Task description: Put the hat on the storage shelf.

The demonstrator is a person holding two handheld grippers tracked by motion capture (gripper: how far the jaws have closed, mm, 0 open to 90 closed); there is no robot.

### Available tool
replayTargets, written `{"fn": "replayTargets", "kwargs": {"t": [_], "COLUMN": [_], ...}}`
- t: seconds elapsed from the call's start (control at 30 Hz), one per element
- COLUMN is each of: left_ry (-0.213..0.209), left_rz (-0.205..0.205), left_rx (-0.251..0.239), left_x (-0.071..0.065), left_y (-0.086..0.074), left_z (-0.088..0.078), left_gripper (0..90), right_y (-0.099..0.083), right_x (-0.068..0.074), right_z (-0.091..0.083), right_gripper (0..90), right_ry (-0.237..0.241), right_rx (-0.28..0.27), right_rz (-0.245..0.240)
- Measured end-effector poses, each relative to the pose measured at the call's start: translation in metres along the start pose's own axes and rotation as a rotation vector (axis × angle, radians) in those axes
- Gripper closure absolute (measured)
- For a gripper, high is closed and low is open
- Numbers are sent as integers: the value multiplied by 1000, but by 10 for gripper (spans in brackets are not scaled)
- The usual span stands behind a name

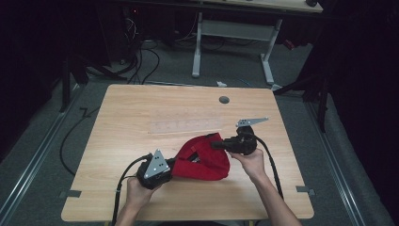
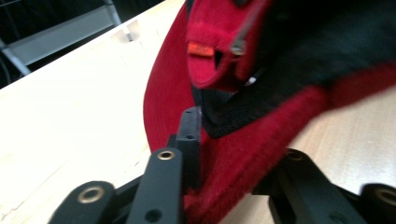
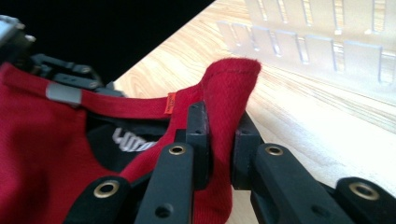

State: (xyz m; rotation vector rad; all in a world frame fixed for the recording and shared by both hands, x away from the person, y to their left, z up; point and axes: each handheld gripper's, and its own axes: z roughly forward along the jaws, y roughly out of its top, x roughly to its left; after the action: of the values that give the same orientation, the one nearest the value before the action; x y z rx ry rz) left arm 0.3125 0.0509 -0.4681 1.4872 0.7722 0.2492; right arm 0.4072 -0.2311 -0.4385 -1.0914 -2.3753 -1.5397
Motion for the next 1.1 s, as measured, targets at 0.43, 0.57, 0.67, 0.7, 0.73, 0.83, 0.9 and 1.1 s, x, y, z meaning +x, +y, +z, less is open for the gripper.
{"fn": "replayTargets", "kwargs": {"t": [0.43,0.57,0.67,0.7,0.73,0.83,0.9,1.1], "left_ry": [-45,-45,-46,-43,-37,-10,0,25], "left_rz": [19,6,-8,-21,-19,-28,-37,-94], "left_rx": [50,37,31,30,36,50,43,-16], "left_x": [-11,-9,-8,-8,-7,-3,0,12], "left_y": [2,5,6,7,7,8,9,18], "left_z": [3,2,3,4,5,3,1,-9], "left_gripper": [844,846,846,846,846,846,848,847], "right_y": [-2,-2,-2,-1,-1,-2,-4,-13], "right_x": [-20,-24,-25,-25,-25,-30,-36,-46], "right_z": [5,-2,-7,-13,-16,-24,-28,-41], "right_gripper": [699,623,587,566,555,537,525,489], "right_ry": [-12,-30,-52,-71,-85,-106,-114,-148], "right_rx": [-40,-80,-99,-115,-123,-157,-174,-218], "right_rz": [66,84,87,83,78,78,102,142]}}
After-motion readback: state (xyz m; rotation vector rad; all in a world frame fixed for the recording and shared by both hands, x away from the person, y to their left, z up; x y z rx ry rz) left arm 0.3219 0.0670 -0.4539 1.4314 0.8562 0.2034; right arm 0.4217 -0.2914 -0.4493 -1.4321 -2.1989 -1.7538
